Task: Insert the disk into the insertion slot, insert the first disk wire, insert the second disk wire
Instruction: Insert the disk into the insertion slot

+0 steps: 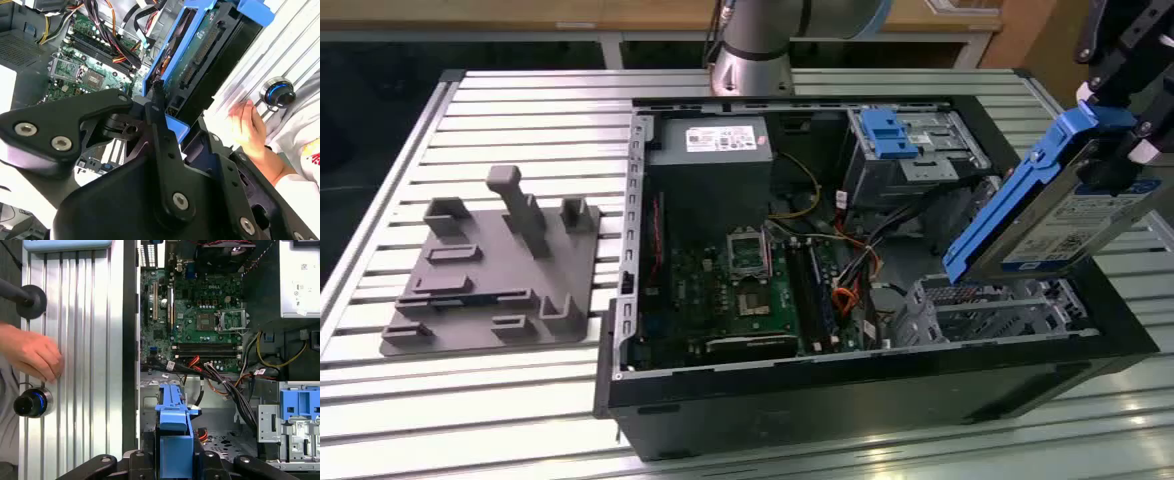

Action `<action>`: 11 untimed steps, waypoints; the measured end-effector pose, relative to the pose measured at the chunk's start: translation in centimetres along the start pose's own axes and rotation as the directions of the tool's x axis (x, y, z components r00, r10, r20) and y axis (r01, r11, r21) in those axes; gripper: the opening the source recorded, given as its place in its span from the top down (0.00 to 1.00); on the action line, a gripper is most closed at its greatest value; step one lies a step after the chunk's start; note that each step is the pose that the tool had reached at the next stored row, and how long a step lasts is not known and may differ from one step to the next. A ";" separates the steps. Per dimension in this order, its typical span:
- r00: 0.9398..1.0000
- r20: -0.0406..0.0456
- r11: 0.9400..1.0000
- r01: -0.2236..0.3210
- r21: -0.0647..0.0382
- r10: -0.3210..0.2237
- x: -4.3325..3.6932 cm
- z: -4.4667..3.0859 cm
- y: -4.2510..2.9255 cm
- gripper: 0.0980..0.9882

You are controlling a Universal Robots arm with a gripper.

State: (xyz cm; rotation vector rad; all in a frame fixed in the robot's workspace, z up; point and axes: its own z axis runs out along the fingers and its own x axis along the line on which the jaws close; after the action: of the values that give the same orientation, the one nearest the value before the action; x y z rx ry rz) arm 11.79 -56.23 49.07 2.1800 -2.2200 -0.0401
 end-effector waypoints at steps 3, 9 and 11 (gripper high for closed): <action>1.000 0.000 1.000 0.000 0.000 0.000 0.00 0.00 0.00 0.70; 1.000 0.001 1.000 0.000 0.000 0.000 0.00 -0.02 0.00 0.70; 1.000 0.005 1.000 0.000 0.000 0.000 0.00 0.00 0.00 0.70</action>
State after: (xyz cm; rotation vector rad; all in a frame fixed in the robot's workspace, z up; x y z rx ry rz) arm 11.79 -56.23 49.08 2.1824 -2.2223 -0.0451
